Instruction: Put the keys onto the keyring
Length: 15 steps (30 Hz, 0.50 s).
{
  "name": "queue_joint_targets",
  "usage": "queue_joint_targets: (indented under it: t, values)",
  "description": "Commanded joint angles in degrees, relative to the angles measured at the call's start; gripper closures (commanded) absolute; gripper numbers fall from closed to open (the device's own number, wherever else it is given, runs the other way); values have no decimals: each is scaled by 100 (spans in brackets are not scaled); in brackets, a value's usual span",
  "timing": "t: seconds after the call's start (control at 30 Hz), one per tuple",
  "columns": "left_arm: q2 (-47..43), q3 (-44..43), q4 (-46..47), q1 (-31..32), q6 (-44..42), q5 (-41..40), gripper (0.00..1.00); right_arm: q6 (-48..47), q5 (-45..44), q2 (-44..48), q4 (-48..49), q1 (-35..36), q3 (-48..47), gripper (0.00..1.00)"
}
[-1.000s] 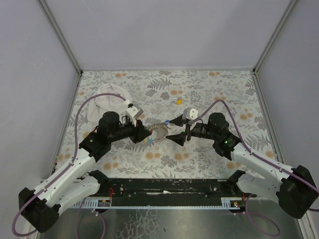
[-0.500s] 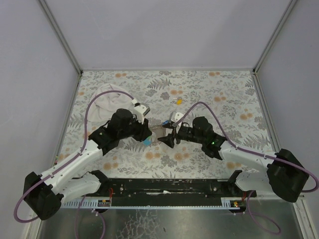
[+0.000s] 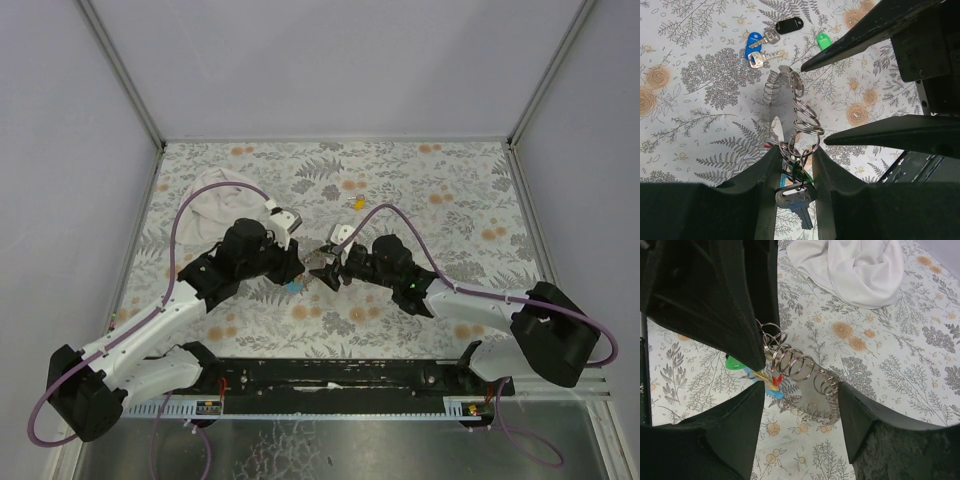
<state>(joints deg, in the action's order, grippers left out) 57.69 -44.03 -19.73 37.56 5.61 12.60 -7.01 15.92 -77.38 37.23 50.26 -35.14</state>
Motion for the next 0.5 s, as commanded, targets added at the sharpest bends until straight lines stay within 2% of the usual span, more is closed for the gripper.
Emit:
queue_joint_targets:
  t: [0.0,0.27,0.4,0.47]
  values:
    - [-38,-38,146,42,-174,146,100,-135,-230,-22,621,59,-136,34]
    - [-86,3,151,49,-252,352,100,-200,-350,-79,741,54,-121,43]
    - [-106,10,153,58,-268,424,100,-236,-641,-10,718,53,-33,57]
    - [-116,20,153,65,-278,448,100,-231,-841,141,787,54,92,60]
